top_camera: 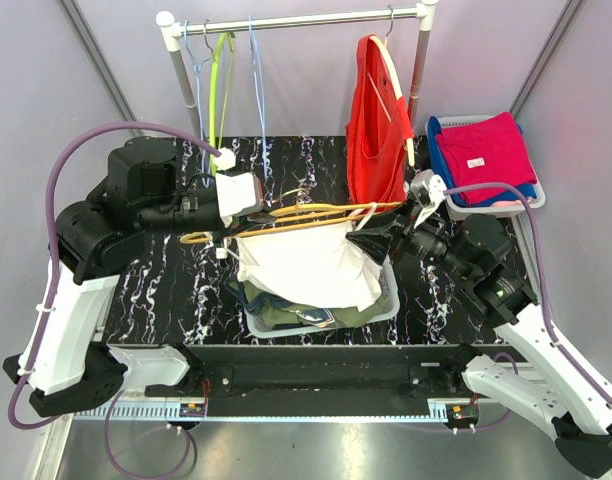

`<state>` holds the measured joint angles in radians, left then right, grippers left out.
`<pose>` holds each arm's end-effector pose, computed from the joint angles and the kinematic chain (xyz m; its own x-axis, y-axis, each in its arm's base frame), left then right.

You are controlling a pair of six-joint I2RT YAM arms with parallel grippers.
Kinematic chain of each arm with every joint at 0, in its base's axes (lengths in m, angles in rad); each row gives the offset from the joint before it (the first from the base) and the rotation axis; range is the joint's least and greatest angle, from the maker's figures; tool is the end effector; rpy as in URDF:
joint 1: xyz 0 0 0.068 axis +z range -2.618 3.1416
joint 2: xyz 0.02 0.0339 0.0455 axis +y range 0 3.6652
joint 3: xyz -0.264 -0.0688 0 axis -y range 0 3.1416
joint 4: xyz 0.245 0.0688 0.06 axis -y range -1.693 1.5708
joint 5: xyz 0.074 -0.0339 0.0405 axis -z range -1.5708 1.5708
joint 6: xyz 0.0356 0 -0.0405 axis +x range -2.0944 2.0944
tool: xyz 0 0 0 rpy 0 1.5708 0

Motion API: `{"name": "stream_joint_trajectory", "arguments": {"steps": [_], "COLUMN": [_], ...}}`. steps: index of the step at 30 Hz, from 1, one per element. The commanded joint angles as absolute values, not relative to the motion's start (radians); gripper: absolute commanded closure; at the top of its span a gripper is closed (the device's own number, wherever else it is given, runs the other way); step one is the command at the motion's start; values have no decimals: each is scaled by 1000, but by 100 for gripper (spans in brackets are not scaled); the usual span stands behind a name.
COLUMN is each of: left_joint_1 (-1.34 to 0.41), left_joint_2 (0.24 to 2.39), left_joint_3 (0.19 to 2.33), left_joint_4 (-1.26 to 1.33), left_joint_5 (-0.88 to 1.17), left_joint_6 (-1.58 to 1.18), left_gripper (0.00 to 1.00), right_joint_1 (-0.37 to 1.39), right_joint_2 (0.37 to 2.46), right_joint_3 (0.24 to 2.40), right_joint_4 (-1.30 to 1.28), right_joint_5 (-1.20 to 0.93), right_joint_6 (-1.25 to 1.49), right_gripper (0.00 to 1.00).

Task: Remove the tank top from the hanger

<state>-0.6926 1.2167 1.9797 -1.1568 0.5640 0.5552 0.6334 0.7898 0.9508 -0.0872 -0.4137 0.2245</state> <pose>0.1111 -0.1169 0.5339 0.2338 0.3849 -0.8929 0.9371 0.1557 0.3125 0.1307 0.1137 0.4074 -0.1346 0.1540 -0.9789 -0.8566 0.4785 0.1931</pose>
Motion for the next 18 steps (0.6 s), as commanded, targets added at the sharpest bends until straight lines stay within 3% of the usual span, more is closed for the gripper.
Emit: {"name": "stream_joint_trajectory", "arguments": {"steps": [1,10,18], "left_joint_1": [-693,-693,-693], "left_joint_2": [1207,1190,1184], "left_joint_3": [1980,1960,1960], "left_joint_4": [-1088,-1089,-1089], "left_joint_5": [557,543,540], "left_joint_6": [546,554,558], "left_gripper": [99,98,98], "right_joint_1": [630,630,630], "right_joint_2": [807,787,663], "right_joint_3": [939,988,1012], "right_joint_4": [86,5,-239], "right_joint_5": [-400,-379,-318], "right_joint_6": [290,278,233], "right_gripper": [55,100,100]}}
